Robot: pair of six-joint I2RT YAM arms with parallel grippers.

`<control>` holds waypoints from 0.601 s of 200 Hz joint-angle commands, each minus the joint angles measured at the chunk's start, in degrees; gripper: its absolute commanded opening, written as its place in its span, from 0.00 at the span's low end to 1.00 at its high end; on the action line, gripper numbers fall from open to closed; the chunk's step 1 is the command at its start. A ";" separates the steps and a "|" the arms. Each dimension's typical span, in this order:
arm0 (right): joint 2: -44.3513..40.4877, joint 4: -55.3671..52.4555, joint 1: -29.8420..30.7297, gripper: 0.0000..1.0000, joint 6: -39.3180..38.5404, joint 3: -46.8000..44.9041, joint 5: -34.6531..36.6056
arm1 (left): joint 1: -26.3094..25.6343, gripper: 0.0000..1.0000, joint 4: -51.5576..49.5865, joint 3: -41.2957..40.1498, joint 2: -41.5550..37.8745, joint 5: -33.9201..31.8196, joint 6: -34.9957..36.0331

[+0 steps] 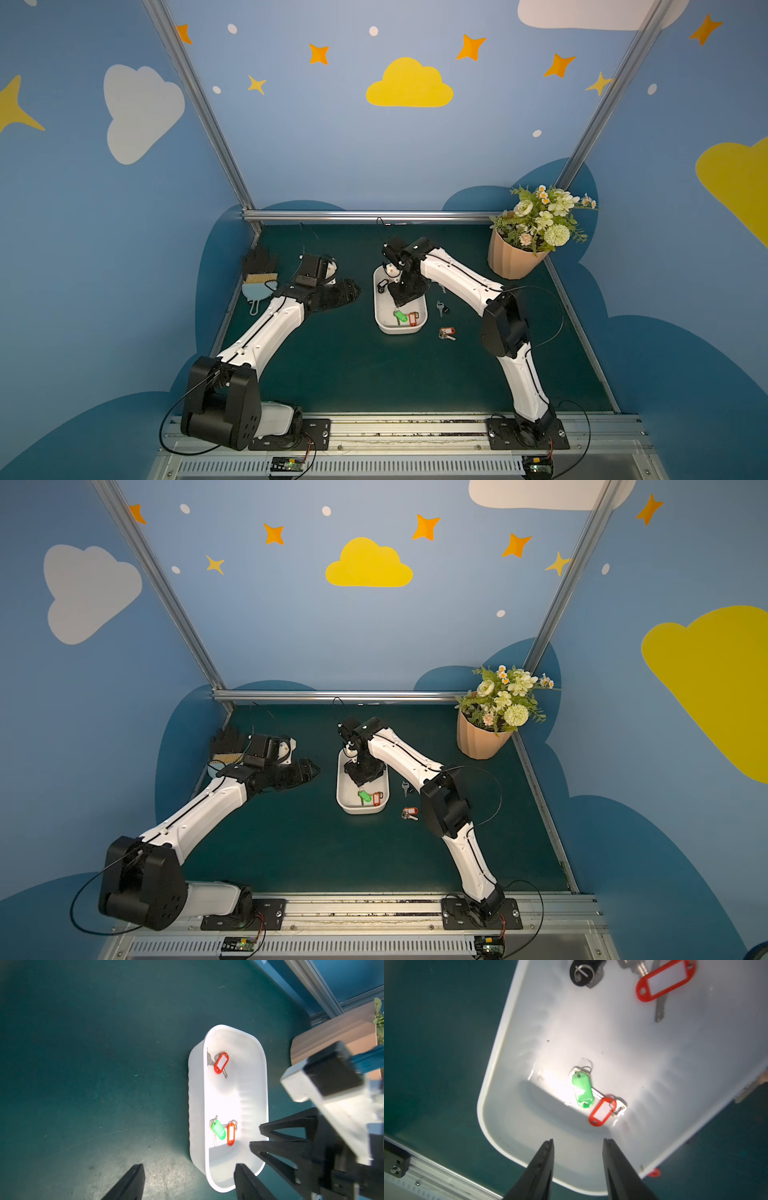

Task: Take the keys out of the storage box
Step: Pick up the key from the storage box.

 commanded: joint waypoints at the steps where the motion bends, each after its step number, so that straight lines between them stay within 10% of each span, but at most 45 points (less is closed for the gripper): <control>1: 2.04 1.93 0.66 0.44 5.37 1.22 -0.86 | 0.28 0.74 0.34 -0.46 -1.33 -0.62 -0.70; 120: 9.63 3.73 1.09 0.37 8.33 4.21 2.30 | 0.34 0.74 -0.10 -2.70 -3.45 0.58 0.27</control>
